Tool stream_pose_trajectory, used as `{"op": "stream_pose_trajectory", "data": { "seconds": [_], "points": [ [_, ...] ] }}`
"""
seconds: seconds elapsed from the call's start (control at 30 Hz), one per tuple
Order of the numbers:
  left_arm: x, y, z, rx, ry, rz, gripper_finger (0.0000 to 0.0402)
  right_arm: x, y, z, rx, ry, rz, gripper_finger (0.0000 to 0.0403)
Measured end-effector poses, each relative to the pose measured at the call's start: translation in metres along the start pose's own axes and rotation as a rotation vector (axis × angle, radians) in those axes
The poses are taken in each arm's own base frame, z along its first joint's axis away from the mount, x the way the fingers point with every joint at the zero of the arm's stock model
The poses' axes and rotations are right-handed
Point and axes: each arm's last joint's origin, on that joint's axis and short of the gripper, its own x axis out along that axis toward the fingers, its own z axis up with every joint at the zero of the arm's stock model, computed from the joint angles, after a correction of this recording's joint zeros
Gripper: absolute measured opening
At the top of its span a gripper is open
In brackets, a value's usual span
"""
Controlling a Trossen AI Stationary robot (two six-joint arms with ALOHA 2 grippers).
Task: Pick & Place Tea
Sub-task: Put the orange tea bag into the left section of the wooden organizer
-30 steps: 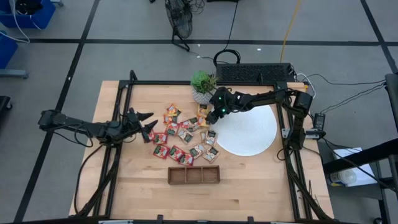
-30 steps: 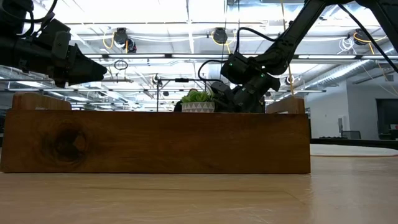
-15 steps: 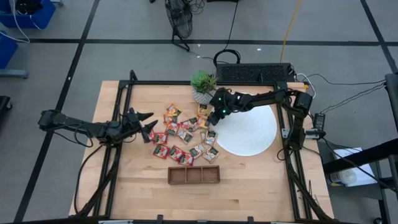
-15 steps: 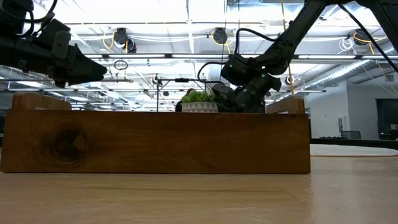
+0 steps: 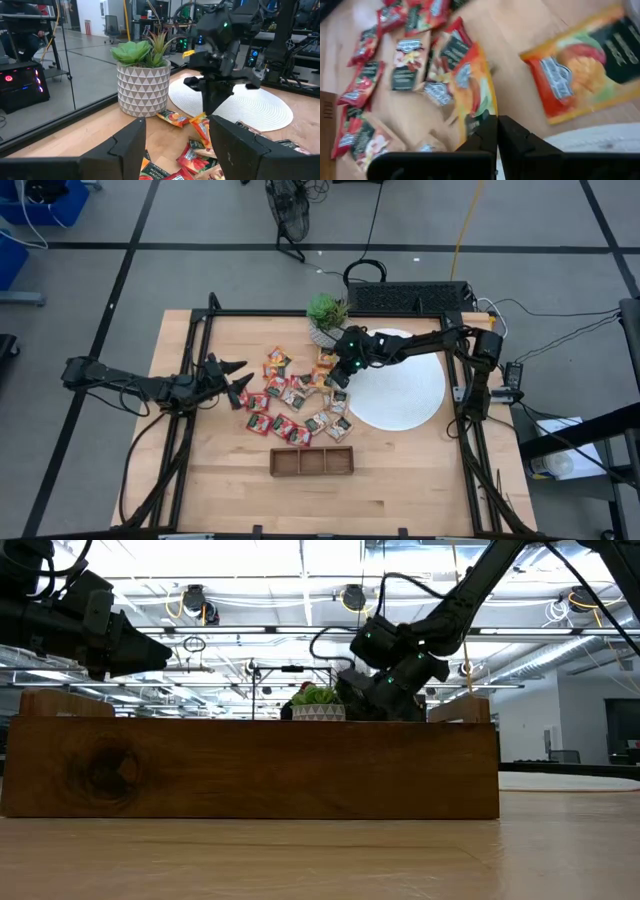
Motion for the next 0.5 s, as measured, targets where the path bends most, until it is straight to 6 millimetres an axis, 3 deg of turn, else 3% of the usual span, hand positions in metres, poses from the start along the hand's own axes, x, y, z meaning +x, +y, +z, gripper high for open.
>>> {"op": "stream_pose_trajectory", "data": {
  "seconds": [0.23,0.5],
  "points": [
    [0.0,0.0,0.0,0.0,0.0,0.0,0.0219,-0.026,0.031,0.014,-0.135,-0.11,-0.063,0.0],
    [0.0,0.0,0.0,0.001,0.001,0.0,0.0218,-0.071,0.098,0.012,-0.348,-0.193,-0.101,0.0]
  ]
}}
